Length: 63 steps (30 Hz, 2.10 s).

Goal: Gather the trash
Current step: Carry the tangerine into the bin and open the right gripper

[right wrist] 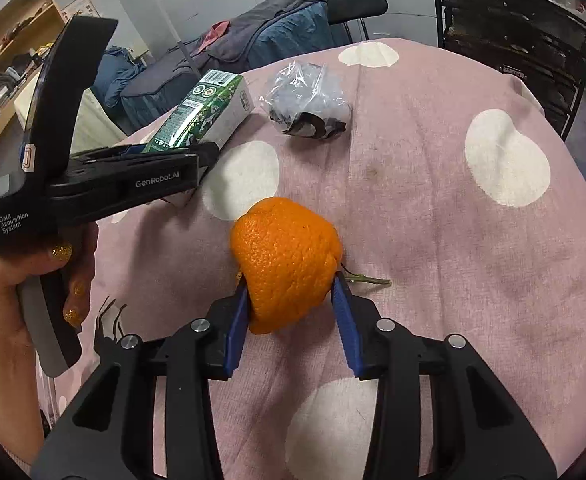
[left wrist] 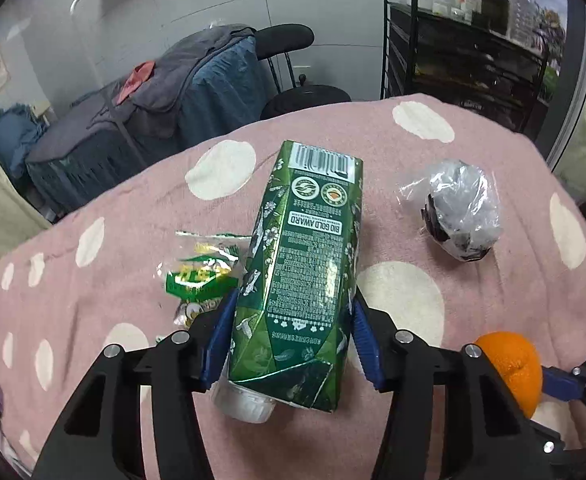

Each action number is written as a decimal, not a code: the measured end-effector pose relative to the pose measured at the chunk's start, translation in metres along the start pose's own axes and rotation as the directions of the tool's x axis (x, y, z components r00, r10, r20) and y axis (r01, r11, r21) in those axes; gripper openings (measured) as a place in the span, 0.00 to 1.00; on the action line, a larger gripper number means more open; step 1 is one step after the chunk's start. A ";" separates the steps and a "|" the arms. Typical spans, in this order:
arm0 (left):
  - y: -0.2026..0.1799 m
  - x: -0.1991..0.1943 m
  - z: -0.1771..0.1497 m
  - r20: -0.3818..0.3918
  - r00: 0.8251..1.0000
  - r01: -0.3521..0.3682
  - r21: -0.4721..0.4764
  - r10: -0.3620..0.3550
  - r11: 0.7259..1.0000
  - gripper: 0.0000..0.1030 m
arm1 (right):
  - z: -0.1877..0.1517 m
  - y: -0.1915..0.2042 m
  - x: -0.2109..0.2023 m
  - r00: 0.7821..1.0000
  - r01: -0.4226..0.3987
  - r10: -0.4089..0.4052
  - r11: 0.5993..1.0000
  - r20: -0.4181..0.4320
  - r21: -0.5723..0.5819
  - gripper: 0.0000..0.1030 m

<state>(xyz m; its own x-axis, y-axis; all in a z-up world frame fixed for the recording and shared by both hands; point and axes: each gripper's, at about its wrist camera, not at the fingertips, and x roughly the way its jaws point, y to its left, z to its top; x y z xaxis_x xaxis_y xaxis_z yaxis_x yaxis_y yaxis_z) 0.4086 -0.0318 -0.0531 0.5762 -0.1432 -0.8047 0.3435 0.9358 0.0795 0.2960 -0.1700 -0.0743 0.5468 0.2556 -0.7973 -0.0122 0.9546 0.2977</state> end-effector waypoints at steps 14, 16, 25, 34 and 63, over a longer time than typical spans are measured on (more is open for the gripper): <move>-0.020 -0.070 -0.055 0.163 0.976 0.163 -0.127 -0.141 0.978 0.50 | -0.026 -0.016 -0.055 0.995 -0.012 0.009 0.999 0.101 0.030 0.38; -0.032 -0.078 -0.056 0.183 0.967 0.201 -0.132 -0.176 0.971 0.50 | -0.029 -0.024 -0.067 0.991 -0.011 0.005 0.999 0.132 0.049 0.38; -0.118 -0.094 -0.036 0.218 0.917 0.358 -0.076 -0.335 0.931 0.50 | -0.042 -0.076 -0.138 0.953 0.083 -0.124 0.985 0.278 0.153 0.39; -0.215 -0.084 -0.004 0.192 0.875 0.452 0.012 -0.445 0.892 0.50 | -0.067 -0.150 -0.189 0.901 0.203 -0.306 0.923 0.308 0.326 0.39; -0.257 -0.087 -0.029 0.108 0.853 0.496 0.133 -0.510 0.858 0.50 | -0.092 -0.295 -0.106 0.926 0.349 -0.376 0.807 -0.039 0.477 0.45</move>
<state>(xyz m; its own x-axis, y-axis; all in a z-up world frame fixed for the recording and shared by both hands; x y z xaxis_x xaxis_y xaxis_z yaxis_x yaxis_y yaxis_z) 0.2489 -0.2505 -0.0201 0.3961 -0.6344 -0.6638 0.6795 0.6887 -0.2528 0.1645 -0.4640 -0.1261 0.4776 -0.1167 -0.8708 0.5800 0.7864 0.2127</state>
